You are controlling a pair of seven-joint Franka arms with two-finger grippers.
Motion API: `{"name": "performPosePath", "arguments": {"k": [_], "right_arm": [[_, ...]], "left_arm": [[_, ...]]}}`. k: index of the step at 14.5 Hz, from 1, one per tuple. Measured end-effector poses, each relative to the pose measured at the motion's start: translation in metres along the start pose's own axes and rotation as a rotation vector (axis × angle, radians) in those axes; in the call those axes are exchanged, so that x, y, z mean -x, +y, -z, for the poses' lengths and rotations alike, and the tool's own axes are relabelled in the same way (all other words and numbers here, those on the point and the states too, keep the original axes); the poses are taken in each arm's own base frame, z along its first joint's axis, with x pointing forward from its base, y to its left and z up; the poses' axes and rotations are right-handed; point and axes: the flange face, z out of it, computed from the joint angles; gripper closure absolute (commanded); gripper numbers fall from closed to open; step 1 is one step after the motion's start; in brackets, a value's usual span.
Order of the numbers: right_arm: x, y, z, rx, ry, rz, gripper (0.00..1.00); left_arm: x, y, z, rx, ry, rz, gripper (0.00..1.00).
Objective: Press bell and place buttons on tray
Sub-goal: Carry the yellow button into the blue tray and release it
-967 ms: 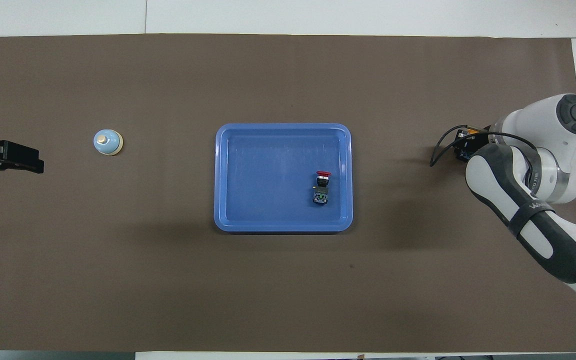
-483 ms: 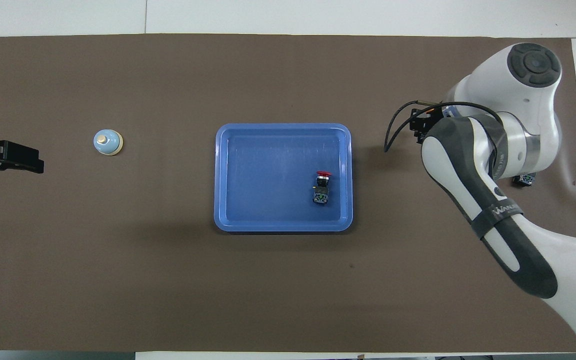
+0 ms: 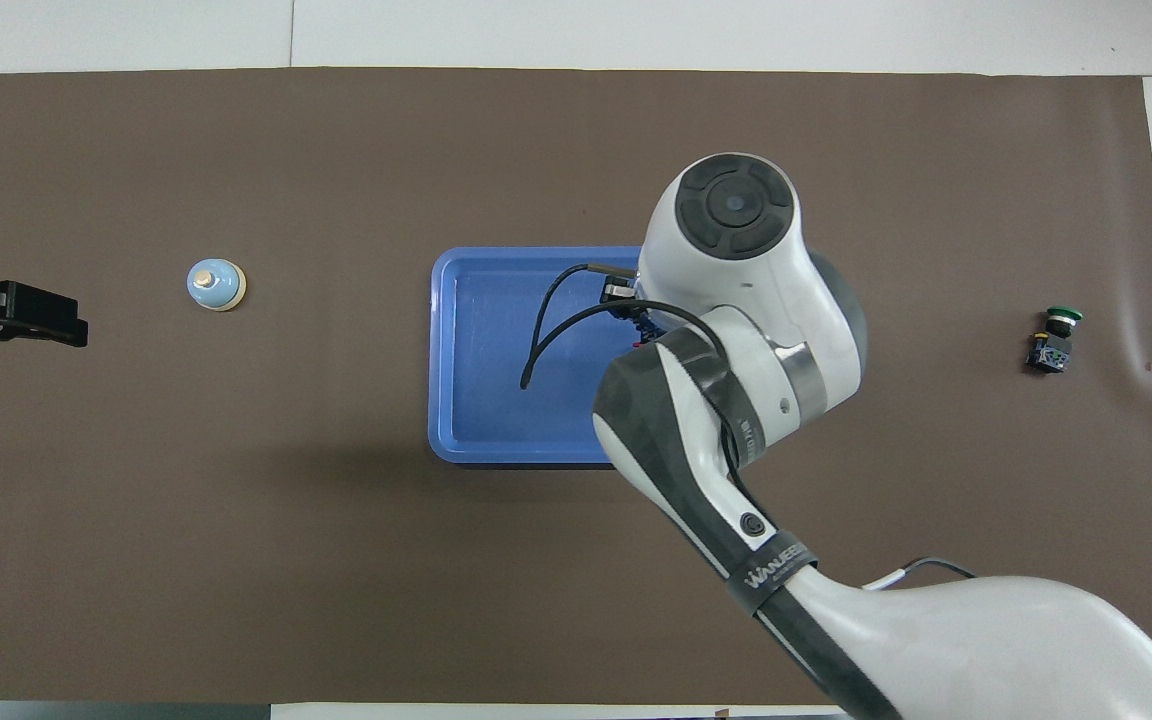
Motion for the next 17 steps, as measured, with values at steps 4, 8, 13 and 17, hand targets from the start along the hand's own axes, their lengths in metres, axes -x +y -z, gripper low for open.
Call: {"name": "performPosePath", "arguments": {"k": [4, 8, 13, 17], "right_arm": [[0.031, -0.047, -0.023, -0.064, -0.004, 0.000, 1.00], [0.037, -0.062, -0.068, -0.082, 0.007, 0.008, 1.00], [0.045, -0.053, -0.109, -0.073, 0.002, 0.005, 1.00], [0.047, -0.051, -0.113, -0.071, 0.001, 0.006, 0.76]], "left_arm": [[0.000, 0.000, 0.000, 0.000, 0.000, 0.000, 0.00], [0.000, 0.000, 0.000, 0.000, 0.000, 0.000, 0.00], [0.000, 0.000, 0.000, 0.000, 0.000, 0.000, 0.00], [0.000, 0.000, 0.000, 0.000, 0.000, 0.000, 0.00]]}}
